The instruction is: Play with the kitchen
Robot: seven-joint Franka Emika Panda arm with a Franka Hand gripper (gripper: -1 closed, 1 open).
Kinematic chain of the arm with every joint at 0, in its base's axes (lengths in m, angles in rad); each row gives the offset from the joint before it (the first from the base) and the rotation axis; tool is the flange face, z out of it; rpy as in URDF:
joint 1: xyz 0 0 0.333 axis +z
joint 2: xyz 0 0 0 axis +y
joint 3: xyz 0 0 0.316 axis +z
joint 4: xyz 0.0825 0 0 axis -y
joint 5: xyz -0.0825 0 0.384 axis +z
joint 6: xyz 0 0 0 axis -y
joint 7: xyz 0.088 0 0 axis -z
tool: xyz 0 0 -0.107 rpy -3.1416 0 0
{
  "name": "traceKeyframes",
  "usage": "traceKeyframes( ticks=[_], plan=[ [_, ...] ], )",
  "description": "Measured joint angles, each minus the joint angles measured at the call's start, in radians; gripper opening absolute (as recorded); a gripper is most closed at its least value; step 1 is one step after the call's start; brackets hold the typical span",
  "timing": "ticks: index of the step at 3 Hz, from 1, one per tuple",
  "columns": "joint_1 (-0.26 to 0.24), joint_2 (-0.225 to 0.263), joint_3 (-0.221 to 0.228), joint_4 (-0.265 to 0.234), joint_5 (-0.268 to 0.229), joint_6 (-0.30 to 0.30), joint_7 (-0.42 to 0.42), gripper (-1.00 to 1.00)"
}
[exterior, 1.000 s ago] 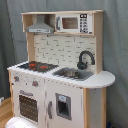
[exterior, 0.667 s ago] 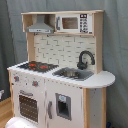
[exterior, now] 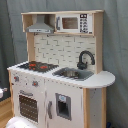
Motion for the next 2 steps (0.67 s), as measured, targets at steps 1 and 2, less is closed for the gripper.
traceKeyframes(
  ticks=[1,2],
  plan=[
    [-0.048,0.002,-0.100,0.024,-0.008,-0.001,0.004,1.00],
    [-0.123,0.017,-0.143,0.073,-0.006,-0.015,0.023,1.00]
  ],
)
